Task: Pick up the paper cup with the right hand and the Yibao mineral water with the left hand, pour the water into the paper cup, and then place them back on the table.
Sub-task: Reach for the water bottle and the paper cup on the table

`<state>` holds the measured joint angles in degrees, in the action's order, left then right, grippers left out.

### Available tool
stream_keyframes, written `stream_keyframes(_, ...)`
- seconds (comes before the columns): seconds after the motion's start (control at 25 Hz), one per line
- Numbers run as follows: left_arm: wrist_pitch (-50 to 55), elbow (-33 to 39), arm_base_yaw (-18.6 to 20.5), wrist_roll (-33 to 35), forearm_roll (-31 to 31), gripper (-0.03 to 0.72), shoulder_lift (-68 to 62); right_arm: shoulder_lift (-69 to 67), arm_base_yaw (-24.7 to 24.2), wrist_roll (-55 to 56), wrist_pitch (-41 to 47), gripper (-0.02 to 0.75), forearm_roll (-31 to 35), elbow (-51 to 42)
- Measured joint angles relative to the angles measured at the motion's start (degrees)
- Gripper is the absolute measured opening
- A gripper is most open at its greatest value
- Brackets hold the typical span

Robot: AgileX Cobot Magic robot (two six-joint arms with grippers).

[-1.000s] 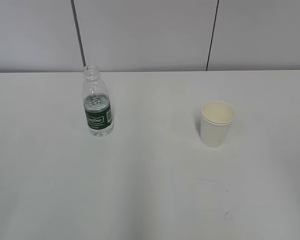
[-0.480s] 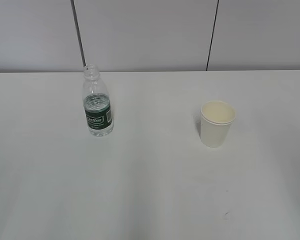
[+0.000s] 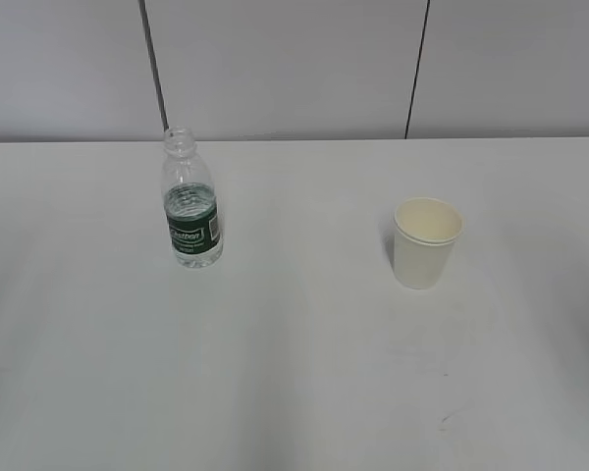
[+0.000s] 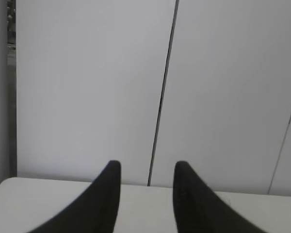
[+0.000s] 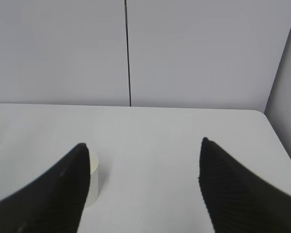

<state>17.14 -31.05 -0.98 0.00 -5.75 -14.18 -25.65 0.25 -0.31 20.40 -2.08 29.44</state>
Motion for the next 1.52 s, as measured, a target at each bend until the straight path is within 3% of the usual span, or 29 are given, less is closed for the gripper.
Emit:
stream_keyframes(0.36,-20.23,0.0,0.0,0.66,3.75,0.238,-20.45,-6.99,0.0,0.0,-5.21,0.551,0.0,0.0)
stream_keyframes(0.88,-33.08,0.0,-0.39,0.0,4.61,0.238,-46.7,-18.98,0.0,-0.1,-17.68,0.551,0.0,0.0)
stream_keyframes(1.08,-39.29,0.54,-2.6,0.0,4.71,0.238,-54.65,-24.36,0.0,-0.1,-19.47,0.551,0.0,-0.38)
stream_keyframes(1.52,-61.15,9.92,-9.59,0.0,5.33,0.238,-63.03,-29.84,0.0,1.39,-41.6,0.551,0.0,-10.58)
